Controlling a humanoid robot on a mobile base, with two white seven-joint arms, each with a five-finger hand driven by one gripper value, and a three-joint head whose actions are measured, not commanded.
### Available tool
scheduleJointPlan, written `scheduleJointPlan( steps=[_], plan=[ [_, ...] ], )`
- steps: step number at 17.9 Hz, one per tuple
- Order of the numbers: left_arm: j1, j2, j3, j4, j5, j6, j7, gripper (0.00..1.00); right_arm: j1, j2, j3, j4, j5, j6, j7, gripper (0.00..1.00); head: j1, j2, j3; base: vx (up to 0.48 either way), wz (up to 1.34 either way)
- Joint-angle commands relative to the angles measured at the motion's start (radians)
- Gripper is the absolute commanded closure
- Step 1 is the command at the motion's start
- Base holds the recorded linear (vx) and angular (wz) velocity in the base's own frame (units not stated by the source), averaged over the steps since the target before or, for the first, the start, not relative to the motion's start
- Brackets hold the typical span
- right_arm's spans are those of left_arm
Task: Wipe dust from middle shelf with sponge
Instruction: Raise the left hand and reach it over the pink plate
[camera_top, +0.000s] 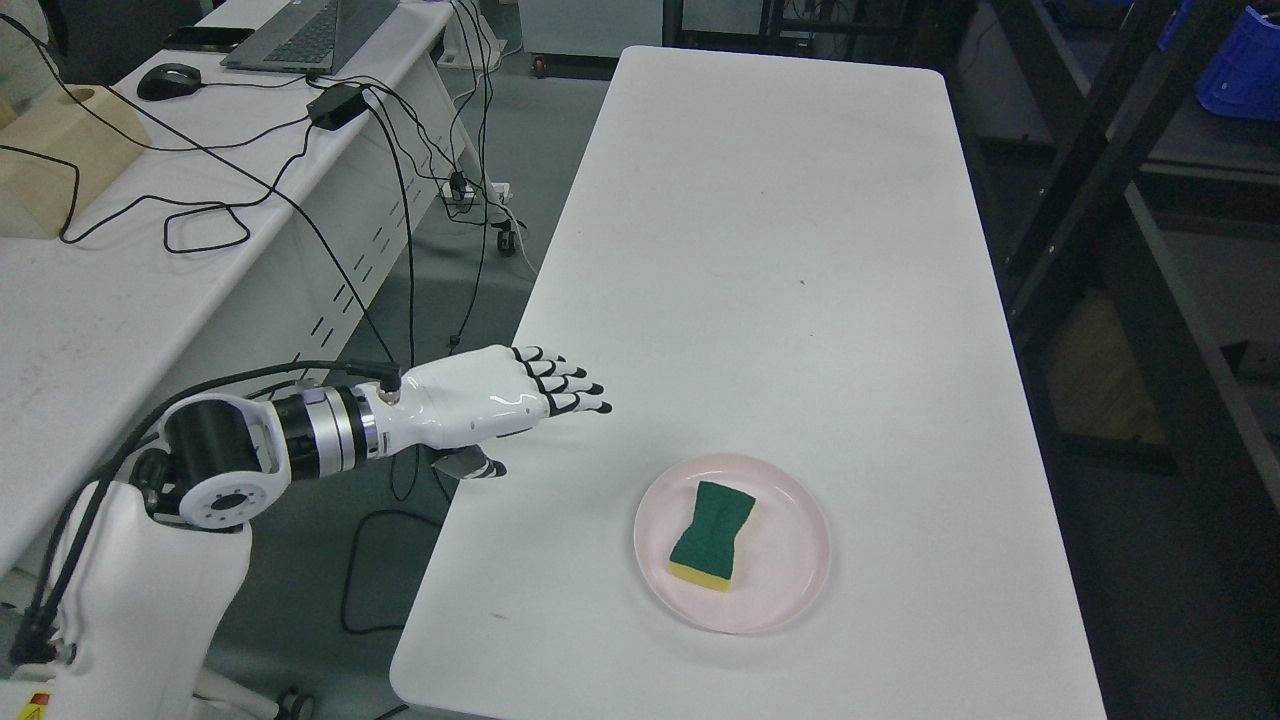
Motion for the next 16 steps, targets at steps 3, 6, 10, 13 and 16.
scheduleJointPlan(
  steps=[3,6,10,13,16],
  plan=[
    [-0.111,-0.157,-0.103,0.167,-0.118,-0.009,-0.005,0.11,0.000,-0.017,0.000,-0.017,0.000,0.000,0.000,0.00,0.0000,0.000,0.000,0.000,0.00],
    [-0.099,-0.274,-0.140,0.219,-0.120,-0.009,0.035,0.11,0.000,-0.017,0.000,-0.017,0.000,0.000,0.000,0.00,0.0000,0.000,0.000,0.000,0.00],
    [-0.058,-0.295,-0.223,0.251,-0.121,-0.009,0.093,0.11,0.000,-0.017,0.000,-0.017,0.000,0.000,0.000,0.00,0.0000,0.000,0.000,0.000,0.00],
    [-0.007,-0.295,-0.231,0.251,-0.121,-0.009,0.098,0.11,0.000,-0.017,0.000,-0.017,0.000,0.000,0.000,0.00,0.0000,0.000,0.000,0.000,0.00],
    [0.006,-0.295,-0.228,0.266,-0.121,-0.009,0.098,0.13,0.000,-0.017,0.000,-0.017,0.000,0.000,0.000,0.00,0.0000,0.000,0.000,0.000,0.00]
  ],
)
